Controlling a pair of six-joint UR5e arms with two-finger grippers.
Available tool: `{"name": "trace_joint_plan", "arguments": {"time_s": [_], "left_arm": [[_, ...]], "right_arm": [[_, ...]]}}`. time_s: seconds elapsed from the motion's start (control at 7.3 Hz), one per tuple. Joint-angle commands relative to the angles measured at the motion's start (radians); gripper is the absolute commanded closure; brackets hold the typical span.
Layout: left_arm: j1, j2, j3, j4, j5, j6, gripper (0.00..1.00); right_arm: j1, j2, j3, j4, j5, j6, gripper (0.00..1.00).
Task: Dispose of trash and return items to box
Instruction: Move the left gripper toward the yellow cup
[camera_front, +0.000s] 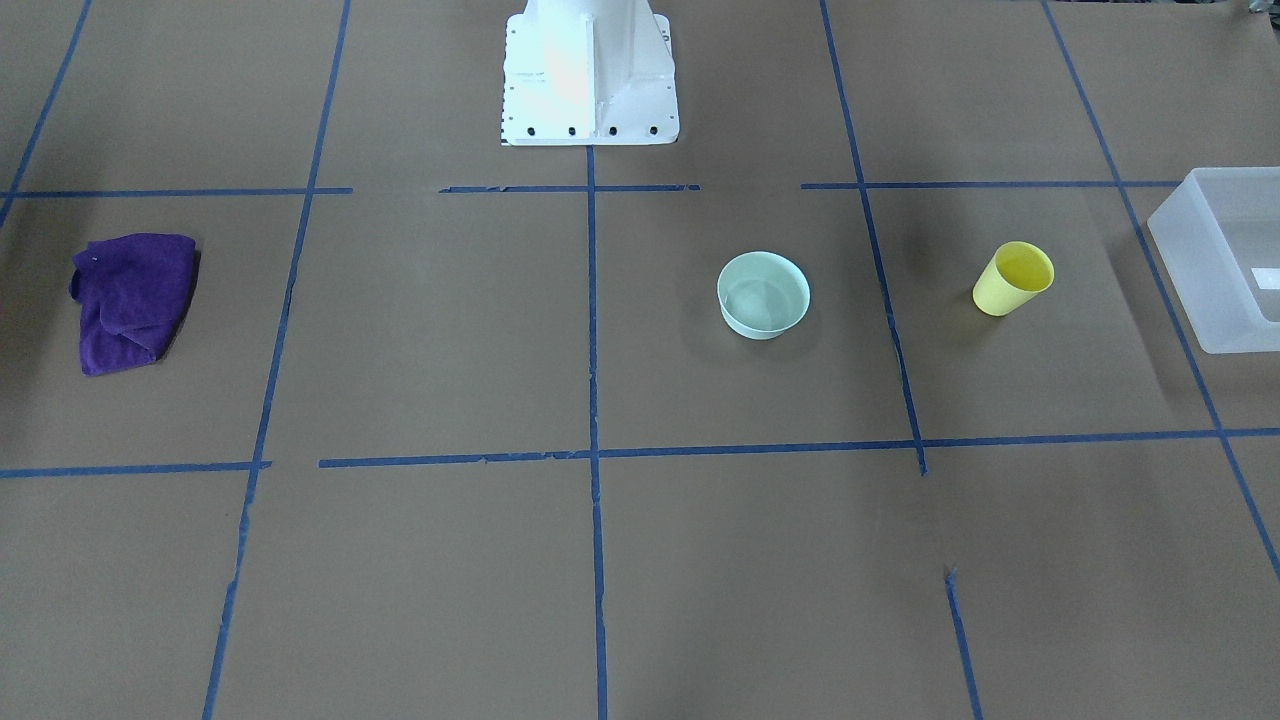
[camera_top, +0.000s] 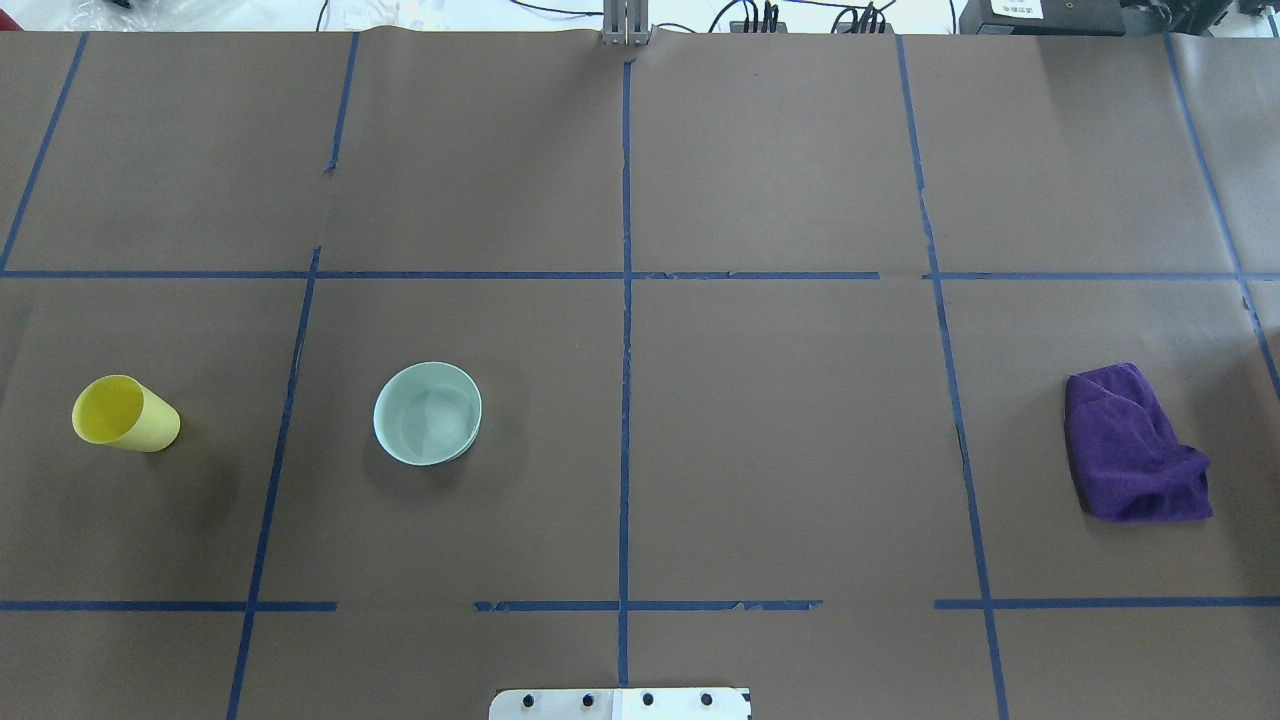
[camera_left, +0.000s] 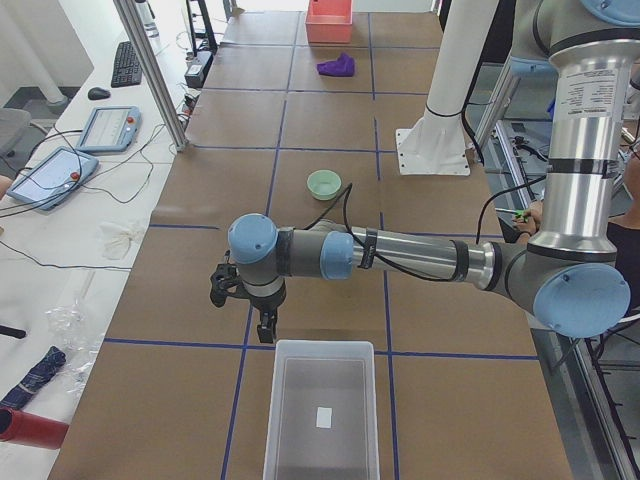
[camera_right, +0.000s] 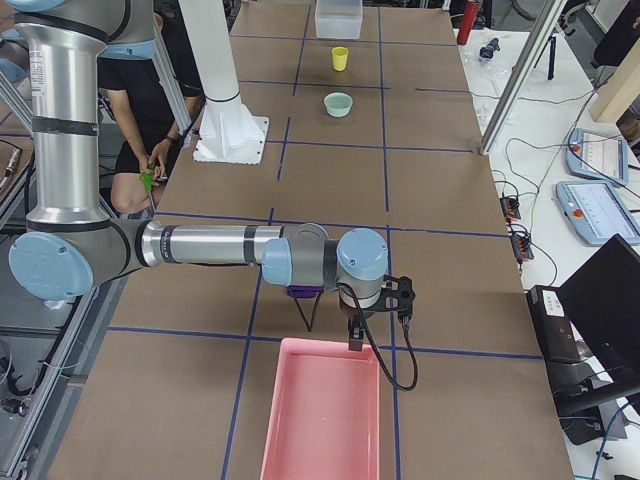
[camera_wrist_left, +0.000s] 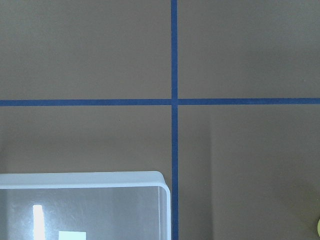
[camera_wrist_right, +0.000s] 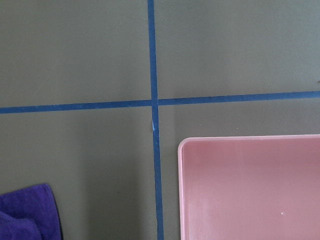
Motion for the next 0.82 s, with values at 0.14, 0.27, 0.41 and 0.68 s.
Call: {"name": "trace_joint_plan", "arguments": {"time_s": [0.14,0.27,0.41,0.68], "left_arm": [[0.0,-0.005,-0.044,-0.005,0.0,-0.009,0.0],[0.014,-0.012,-0.096,-0.011,0.005,-0.018,0.0],[0.032,-0.011,-0.132,-0.011,0.003,-0.025,0.0],[0.188,0.002,-0.178,-0.084,0.003,-0.279,0.0]], "right_arm": [[0.0,0.003,0.001,0.002,0.002,0.004,0.0],[0.0,0.003,0.003,0.002,0.004,0.007,0.0],[0.0,0.005,0.004,0.004,0.004,0.01,0.0],[0.0,0.008,0.007,0.004,0.008,0.016,0.0]]}}
